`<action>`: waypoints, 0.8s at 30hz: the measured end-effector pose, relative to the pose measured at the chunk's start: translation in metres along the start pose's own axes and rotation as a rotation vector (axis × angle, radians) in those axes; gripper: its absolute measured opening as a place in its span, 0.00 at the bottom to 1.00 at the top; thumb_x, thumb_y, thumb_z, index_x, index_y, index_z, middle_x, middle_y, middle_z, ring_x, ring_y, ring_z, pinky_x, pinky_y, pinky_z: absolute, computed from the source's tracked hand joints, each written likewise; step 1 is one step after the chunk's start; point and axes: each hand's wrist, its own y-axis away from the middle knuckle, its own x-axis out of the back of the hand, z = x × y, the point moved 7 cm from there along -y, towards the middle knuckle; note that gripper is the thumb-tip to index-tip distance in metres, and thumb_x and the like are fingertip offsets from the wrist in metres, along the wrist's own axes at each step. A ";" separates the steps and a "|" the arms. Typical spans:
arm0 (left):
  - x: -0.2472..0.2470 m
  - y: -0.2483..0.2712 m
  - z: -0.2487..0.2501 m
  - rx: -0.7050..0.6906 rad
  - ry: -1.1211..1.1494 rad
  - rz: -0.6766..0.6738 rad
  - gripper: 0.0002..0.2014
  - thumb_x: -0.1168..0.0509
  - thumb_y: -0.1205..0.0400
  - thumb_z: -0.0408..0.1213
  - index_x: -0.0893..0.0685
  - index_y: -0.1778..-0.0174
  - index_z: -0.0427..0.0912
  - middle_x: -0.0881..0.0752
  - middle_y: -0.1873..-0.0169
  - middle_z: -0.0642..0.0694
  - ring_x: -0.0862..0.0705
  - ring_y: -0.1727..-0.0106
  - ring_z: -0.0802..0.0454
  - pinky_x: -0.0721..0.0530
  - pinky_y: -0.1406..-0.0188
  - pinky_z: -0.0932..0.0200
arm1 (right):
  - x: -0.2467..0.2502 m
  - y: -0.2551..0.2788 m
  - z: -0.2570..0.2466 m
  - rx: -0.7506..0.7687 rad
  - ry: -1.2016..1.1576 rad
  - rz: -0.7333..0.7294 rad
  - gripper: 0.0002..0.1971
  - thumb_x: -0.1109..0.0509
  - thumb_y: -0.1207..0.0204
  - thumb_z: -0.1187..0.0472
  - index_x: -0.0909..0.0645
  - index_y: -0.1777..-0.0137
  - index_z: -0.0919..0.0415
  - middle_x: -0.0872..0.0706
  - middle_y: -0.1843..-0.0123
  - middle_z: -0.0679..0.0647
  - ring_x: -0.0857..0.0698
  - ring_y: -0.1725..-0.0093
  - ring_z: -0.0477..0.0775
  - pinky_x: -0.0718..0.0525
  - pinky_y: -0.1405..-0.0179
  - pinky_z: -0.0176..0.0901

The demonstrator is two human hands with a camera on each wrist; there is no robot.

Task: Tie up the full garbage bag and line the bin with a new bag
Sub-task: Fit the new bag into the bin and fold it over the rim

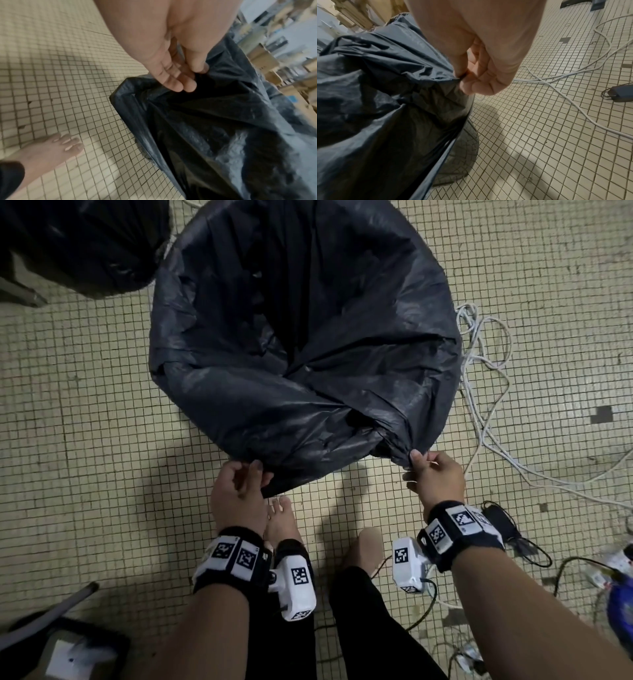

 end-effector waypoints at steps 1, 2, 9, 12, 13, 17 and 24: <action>0.001 0.000 0.001 -0.024 -0.068 -0.001 0.06 0.32 0.15 0.44 0.18 0.54 0.46 0.08 0.65 0.52 0.10 0.62 0.68 0.19 0.67 0.78 | 0.001 0.001 0.000 0.011 -0.002 -0.002 0.13 0.26 0.20 0.56 0.23 0.64 0.55 0.10 0.66 0.57 0.11 0.70 0.53 0.10 0.63 0.58; 0.001 0.000 0.002 -0.038 -0.105 0.004 0.06 0.32 0.15 0.44 0.18 0.55 0.47 0.09 0.66 0.54 0.11 0.63 0.70 0.21 0.68 0.80 | 0.001 0.001 0.000 0.019 -0.004 -0.004 0.13 0.26 0.20 0.56 0.23 0.64 0.55 0.10 0.67 0.57 0.11 0.72 0.51 0.12 0.65 0.54; 0.033 -0.013 -0.048 0.203 -0.411 0.050 0.07 0.33 0.16 0.46 0.20 0.56 0.48 0.09 0.62 0.48 0.11 0.57 0.45 0.17 0.58 0.53 | 0.010 0.003 0.000 0.050 0.100 0.015 0.11 0.25 0.21 0.55 0.22 0.62 0.56 0.09 0.67 0.55 0.09 0.66 0.58 0.09 0.57 0.66; 0.039 -0.020 -0.070 0.325 -0.412 -0.026 0.06 0.31 0.18 0.45 0.17 0.57 0.48 0.09 0.65 0.48 0.10 0.58 0.41 0.11 0.50 0.37 | 0.007 0.005 -0.001 0.040 0.165 -0.012 0.11 0.24 0.22 0.54 0.20 0.61 0.58 0.09 0.65 0.55 0.08 0.64 0.59 0.10 0.55 0.67; 0.036 -0.020 -0.070 0.337 -0.385 -0.049 0.05 0.30 0.18 0.44 0.17 0.57 0.48 0.09 0.67 0.49 0.09 0.58 0.42 0.11 0.48 0.34 | 0.006 0.005 -0.002 0.025 0.168 -0.020 0.10 0.25 0.21 0.55 0.20 0.60 0.59 0.08 0.63 0.56 0.08 0.63 0.59 0.10 0.55 0.68; 0.029 -0.010 -0.056 0.386 -0.215 -0.045 0.11 0.33 0.18 0.47 0.16 0.60 0.42 0.08 0.66 0.42 0.08 0.59 0.37 0.12 0.46 0.32 | 0.017 0.005 -0.024 0.021 0.156 0.091 0.07 0.28 0.21 0.63 0.23 0.46 0.59 0.12 0.54 0.56 0.10 0.55 0.60 0.12 0.47 0.66; -0.017 0.045 0.009 0.380 0.044 0.040 0.38 0.34 0.29 0.70 0.25 0.31 0.46 0.11 0.46 0.46 0.09 0.49 0.43 0.08 0.51 0.41 | 0.007 0.006 -0.149 0.616 0.291 0.102 0.28 0.33 0.17 0.51 0.33 0.20 0.58 0.25 0.24 0.56 0.25 0.25 0.56 0.25 0.24 0.58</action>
